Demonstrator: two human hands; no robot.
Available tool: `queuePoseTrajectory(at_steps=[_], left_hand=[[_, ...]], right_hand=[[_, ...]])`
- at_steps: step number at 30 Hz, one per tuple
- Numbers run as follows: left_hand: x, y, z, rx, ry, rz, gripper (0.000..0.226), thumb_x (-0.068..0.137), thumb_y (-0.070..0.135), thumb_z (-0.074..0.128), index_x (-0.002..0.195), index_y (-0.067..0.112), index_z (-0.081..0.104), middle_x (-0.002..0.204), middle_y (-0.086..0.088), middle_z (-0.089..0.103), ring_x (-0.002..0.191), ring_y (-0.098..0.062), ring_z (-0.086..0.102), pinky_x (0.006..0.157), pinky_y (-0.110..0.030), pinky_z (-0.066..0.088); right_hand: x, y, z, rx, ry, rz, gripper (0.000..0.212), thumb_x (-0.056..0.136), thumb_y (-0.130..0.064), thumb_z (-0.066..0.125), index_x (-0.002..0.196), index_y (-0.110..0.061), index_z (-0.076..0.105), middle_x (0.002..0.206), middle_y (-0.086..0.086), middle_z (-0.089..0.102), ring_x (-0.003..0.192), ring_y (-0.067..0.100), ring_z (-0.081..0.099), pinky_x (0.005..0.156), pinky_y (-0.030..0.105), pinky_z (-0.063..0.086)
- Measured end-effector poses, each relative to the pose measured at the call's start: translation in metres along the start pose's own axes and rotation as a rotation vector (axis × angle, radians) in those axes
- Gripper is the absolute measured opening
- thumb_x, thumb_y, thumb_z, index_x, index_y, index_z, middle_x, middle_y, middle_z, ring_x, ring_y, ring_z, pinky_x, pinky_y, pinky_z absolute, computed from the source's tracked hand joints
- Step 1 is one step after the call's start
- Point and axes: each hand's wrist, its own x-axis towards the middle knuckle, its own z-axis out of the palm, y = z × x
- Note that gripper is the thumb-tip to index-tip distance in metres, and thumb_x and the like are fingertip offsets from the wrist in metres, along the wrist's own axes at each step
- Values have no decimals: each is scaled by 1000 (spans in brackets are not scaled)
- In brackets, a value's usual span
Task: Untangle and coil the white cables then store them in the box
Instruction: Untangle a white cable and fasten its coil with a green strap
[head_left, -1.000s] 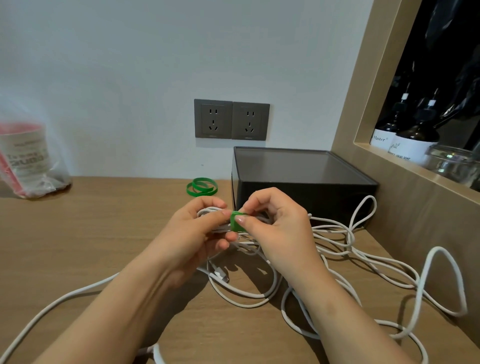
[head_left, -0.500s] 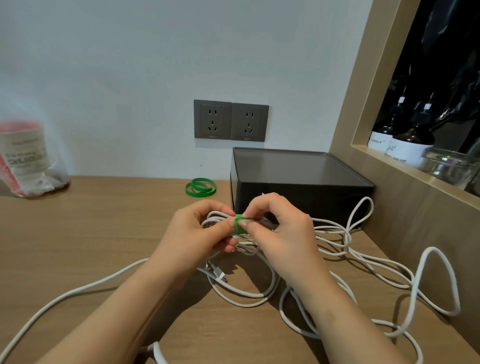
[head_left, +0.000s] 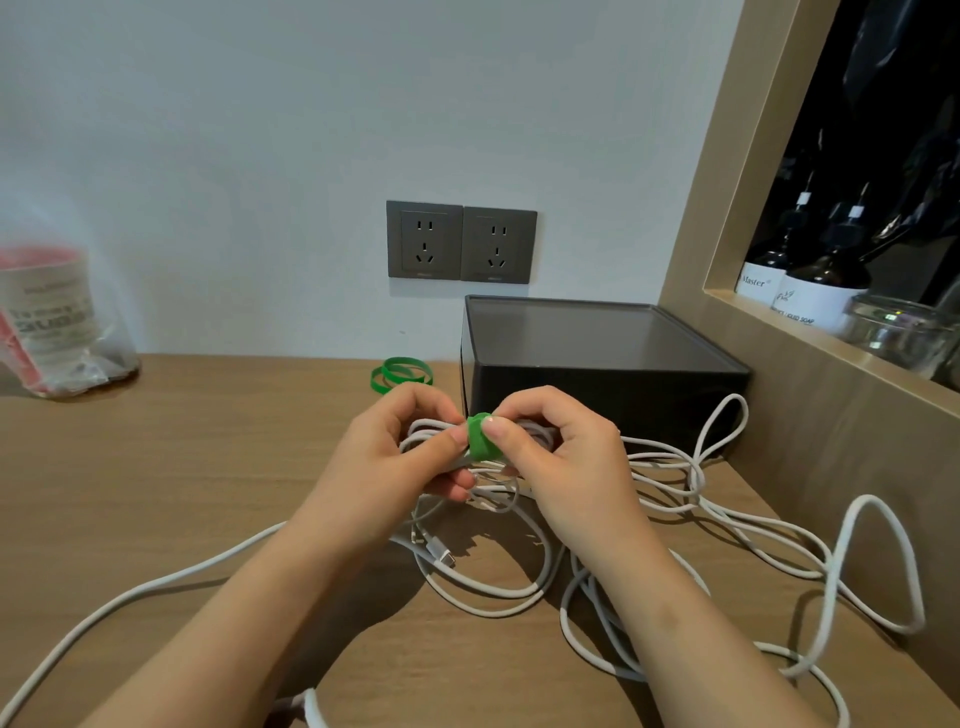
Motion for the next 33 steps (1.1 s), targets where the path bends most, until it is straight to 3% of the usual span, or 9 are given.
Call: queuePoseTrajectory(at_steps=[3,7,12,16,19,26,30,33], left_hand=[[-1,1,2,68,-57,-10,14,91,11,54,95,22,61,92,-4,62,68,-17,66,61,-24,54],[1,-5,-1,447,-13,163,15,83,20,67,86,35,64,89,11,66,90,-7,64,78,-30,53],[0,-6,0,480,89,228,19,79,15,71,73,33,64,77,11,67,77,-7,63,70,-27,53],[0,-7,1,489,130,252,21,80,17,70,71,34,62,73,13,66,71,-3,62,64,-21,49],[0,-9,5,454,165,220,17,83,19,67,73,31,61,72,10,65,72,-3,62,65,-21,49],[1,-8,13,266,242,132,14,88,13,62,76,21,62,73,5,63,70,-7,59,59,-12,45],[-1,-6,14,278,212,110,12,89,14,59,79,20,61,78,0,63,75,-13,60,65,-24,47],[-1,-7,14,262,223,54,13,90,14,59,78,18,61,76,-2,62,74,-18,59,68,-33,50]], right_hand=[[1,0,-1,-25,-4,-4,21,86,-21,62,77,-39,57,79,-17,60,85,-2,56,67,10,47],[2,1,-1,-45,-37,3,18,86,-24,62,77,-40,59,80,-16,61,88,-4,55,69,8,45],[2,0,1,130,-74,167,9,90,-31,56,84,-35,60,81,-17,62,83,-3,60,60,16,53],[2,-3,1,255,-154,325,11,93,-29,52,94,-23,61,74,-2,65,58,9,64,52,20,53],[1,-4,2,233,-139,294,10,95,-26,50,92,-23,59,66,0,61,52,6,58,49,17,49],[-4,-4,12,114,-42,160,10,94,-25,50,85,-26,53,70,-9,56,61,1,60,50,13,47],[-5,-3,13,-107,-31,72,18,95,-30,48,78,-33,42,73,-13,52,67,5,58,53,14,47],[-6,-1,12,-296,-44,-6,16,95,-31,45,80,-28,40,71,-16,45,66,6,53,56,14,43]])
